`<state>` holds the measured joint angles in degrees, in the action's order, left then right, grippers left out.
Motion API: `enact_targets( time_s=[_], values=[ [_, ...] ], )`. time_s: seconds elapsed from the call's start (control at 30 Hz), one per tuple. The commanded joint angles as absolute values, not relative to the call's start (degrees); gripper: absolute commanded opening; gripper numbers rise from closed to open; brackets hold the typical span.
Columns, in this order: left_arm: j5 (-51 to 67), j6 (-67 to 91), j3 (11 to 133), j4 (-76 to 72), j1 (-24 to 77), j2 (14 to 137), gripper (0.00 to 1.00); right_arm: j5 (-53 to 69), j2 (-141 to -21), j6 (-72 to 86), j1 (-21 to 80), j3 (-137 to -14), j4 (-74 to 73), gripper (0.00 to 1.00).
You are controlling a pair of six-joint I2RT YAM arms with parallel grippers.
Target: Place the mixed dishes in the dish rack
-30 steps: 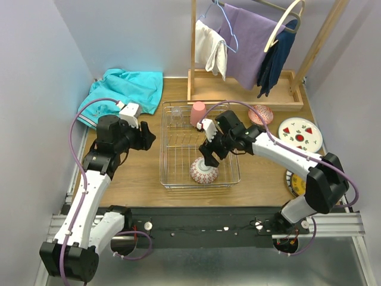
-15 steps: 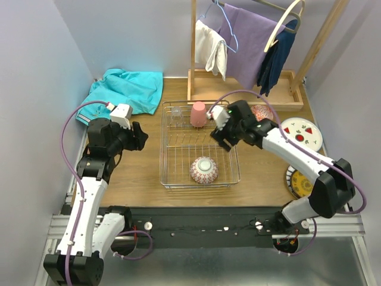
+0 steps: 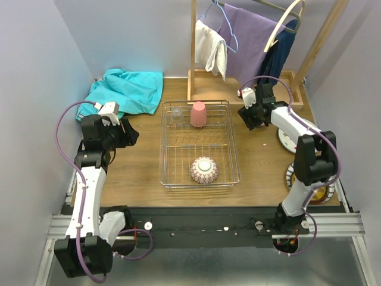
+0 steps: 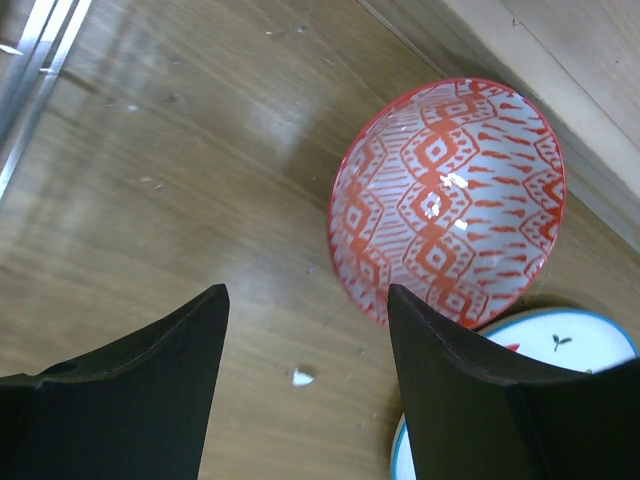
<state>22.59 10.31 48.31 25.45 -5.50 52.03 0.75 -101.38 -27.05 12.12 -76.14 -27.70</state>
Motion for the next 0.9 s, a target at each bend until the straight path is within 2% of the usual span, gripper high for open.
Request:
enact_targets(
  time_s=[0.0,0.13,0.2,0.43,0.47,0.53,0.6,0.67,0.87],
  values=[
    [25.49,15.29,49.48,23.29,-9.75,54.05,0.65,0.62,-107.38,-30.23,10.20,-80.85,-24.79,0.72],
    [25.75,15.65,50.10,23.73,-12.39,54.84,0.65,0.62,-111.87,-30.85,8.62,-83.75,-24.00,0.71],
    [25.84,15.56,50.19,23.99,-13.36,55.02,0.65,0.96,-113.28,-31.29,8.00,-85.51,-23.99,0.66],
    [26.19,16.17,49.84,23.38,-14.59,55.28,0.65,4.48,-114.70,-35.24,7.56,-86.23,-26.19,0.35],
    [26.19,16.35,49.75,23.12,-14.59,55.20,0.65,4.66,-113.65,-35.59,7.47,-85.96,-26.54,0.28],
    [26.63,16.87,49.14,22.24,-14.59,55.02,0.65,5.18,-112.51,-36.56,7.47,-84.91,-27.24,0.21],
    [27.24,17.75,48.52,21.19,-14.68,54.93,0.65,5.27,-110.57,-37.00,7.56,-84.29,-29.26,0.08],
    [27.68,18.54,47.38,20.31,-14.59,54.67,0.65,5.19,-108.90,-36.74,7.47,-82.98,-31.71,0.01],
    [29.18,20.91,43.34,16.62,-13.89,53.35,0.65,7.37,-95.03,-33.58,7.56,-78.49,-40.49,0.00]
  ],
)
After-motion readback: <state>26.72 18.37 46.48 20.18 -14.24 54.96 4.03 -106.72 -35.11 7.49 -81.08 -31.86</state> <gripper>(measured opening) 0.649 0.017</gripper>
